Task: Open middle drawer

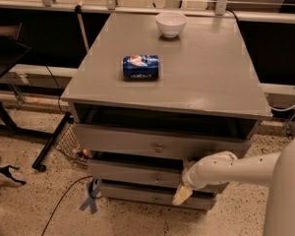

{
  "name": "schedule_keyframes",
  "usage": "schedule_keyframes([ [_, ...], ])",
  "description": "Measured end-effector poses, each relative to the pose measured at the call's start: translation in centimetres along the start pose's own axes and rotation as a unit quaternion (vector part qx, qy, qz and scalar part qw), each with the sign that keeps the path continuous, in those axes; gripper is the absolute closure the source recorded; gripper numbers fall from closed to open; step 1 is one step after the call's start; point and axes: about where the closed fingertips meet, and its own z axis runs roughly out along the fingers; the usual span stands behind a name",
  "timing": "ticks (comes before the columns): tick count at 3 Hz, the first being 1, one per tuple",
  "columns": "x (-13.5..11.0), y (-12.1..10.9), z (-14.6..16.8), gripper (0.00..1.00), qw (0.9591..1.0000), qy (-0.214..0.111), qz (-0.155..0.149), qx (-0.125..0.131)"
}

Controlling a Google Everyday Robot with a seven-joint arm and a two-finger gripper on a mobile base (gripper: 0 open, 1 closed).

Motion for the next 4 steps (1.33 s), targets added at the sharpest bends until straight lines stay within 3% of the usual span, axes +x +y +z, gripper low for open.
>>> schedule_keyframes([
  [2,1.1,0.0,1.2,0.0,0.9999,0.012,0.005,0.006],
  [3,1.5,0.2,1.8,0.15,0.9998,0.017,0.007,0.002],
  [4,1.8,0.5,2.2,0.39,0.9998,0.018,0.008,-0.005],
])
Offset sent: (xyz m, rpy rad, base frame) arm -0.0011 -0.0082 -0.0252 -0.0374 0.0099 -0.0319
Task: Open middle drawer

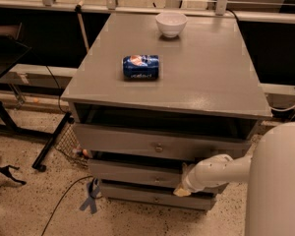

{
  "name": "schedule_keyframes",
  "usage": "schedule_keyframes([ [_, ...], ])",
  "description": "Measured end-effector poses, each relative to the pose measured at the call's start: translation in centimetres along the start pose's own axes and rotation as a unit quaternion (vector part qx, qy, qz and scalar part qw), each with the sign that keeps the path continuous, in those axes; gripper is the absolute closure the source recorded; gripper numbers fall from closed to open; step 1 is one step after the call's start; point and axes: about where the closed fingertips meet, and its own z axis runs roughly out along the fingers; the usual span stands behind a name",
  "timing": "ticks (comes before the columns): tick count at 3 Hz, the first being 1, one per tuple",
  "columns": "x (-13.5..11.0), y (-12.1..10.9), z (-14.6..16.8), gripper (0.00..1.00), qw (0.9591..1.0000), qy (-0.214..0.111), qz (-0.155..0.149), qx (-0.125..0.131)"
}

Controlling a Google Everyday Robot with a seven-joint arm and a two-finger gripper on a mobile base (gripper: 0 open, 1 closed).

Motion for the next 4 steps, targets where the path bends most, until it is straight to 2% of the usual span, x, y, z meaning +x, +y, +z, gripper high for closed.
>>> schedule_keyframes([
  [1,-0.11,-0.05,-0.29,0.7,1.0,0.0,0.0,0.0],
  [2,-0.34,-0.15,-0.84,0.94,1.0,0.0,0.0,0.0],
  [3,-0.39,-0.17,-0.97,1.0,1.0,0.0,0.0,0.0],
  [4,-0.35,-0.05,-1.17,1.0,1.0,0.0,0.002,0.0],
])
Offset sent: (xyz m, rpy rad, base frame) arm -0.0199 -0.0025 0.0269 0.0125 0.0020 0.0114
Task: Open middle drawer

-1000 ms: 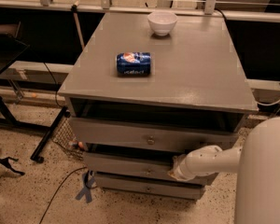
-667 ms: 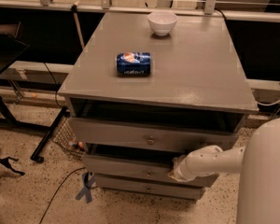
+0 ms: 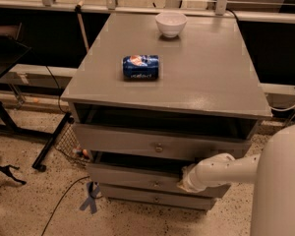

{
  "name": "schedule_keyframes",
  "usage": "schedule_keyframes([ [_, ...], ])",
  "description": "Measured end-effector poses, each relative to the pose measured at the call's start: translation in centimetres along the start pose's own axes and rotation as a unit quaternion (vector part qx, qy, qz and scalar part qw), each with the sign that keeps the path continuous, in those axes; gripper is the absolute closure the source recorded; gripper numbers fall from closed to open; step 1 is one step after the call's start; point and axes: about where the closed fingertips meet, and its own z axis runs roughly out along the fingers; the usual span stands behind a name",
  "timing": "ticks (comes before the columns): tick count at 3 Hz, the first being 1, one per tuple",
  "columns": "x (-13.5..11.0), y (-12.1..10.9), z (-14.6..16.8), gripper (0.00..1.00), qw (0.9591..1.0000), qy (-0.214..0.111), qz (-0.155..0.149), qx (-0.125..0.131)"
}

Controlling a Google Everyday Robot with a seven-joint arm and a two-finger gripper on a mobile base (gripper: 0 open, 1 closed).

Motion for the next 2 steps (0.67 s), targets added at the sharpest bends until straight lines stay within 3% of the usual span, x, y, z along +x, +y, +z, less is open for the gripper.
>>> schedule_keyframes([
  [2,1.17,1.99,-2.03,1.0,0.9998,0.01,0.018,-0.002],
])
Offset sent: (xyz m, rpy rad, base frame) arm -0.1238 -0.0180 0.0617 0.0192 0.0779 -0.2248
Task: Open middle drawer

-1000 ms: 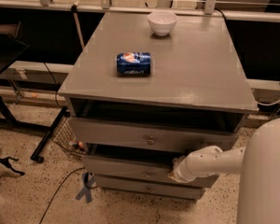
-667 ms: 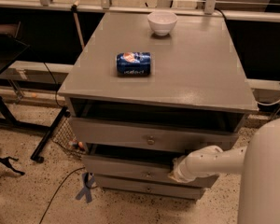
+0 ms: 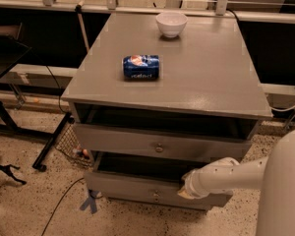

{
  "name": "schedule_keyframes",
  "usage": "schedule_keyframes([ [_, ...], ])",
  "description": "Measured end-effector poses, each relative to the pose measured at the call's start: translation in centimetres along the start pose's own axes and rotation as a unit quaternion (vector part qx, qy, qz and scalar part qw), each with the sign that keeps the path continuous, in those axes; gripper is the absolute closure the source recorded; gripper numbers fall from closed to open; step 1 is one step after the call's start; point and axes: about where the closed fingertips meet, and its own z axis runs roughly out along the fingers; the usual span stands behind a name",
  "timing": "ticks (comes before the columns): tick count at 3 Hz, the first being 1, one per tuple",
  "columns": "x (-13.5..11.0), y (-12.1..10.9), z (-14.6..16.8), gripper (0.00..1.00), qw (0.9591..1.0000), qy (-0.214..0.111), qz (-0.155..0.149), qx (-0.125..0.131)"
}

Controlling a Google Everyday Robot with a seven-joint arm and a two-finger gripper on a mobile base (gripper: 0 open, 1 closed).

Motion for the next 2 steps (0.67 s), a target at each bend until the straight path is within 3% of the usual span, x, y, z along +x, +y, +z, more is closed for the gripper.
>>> schedule_keyframes([
  [2,0.73,1.16,-0.84,1.0,1.0,0.006,0.001,0.001],
])
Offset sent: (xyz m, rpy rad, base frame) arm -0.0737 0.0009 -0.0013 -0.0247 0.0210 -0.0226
